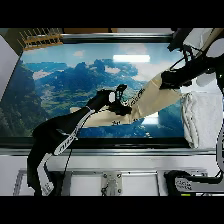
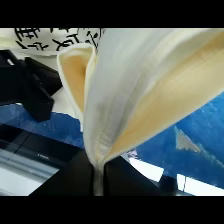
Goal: Fold the clothes and pants, and hang the long-sleeved shirts on hangers.
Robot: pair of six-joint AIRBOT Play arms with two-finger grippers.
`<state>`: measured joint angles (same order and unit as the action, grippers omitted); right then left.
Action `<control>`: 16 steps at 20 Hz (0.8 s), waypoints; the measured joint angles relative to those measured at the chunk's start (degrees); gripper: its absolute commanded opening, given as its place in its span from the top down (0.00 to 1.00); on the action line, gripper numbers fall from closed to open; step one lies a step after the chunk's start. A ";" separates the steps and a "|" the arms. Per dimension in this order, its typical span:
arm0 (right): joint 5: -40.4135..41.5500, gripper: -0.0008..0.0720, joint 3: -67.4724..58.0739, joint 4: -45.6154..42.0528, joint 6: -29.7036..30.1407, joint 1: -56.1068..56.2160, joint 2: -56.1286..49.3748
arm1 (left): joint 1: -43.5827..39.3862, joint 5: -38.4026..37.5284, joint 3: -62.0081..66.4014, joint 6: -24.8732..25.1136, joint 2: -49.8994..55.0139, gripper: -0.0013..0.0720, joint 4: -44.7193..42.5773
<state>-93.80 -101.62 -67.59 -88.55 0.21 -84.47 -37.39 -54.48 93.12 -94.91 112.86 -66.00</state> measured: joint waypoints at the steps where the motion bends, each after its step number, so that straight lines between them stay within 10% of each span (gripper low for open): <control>1: -0.15 0.97 -1.09 -0.24 -0.31 1.22 0.00 | -0.26 -0.42 1.09 0.00 0.85 0.98 0.13; 16: 0.98 0.97 -5.31 -0.22 -2.64 13.27 -0.79 | 11.56 -2.75 3.65 -0.44 -7.21 0.97 -0.55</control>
<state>-92.82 -106.94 -67.81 -91.20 13.47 -85.25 -25.82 -57.23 96.77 -95.35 105.65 -66.54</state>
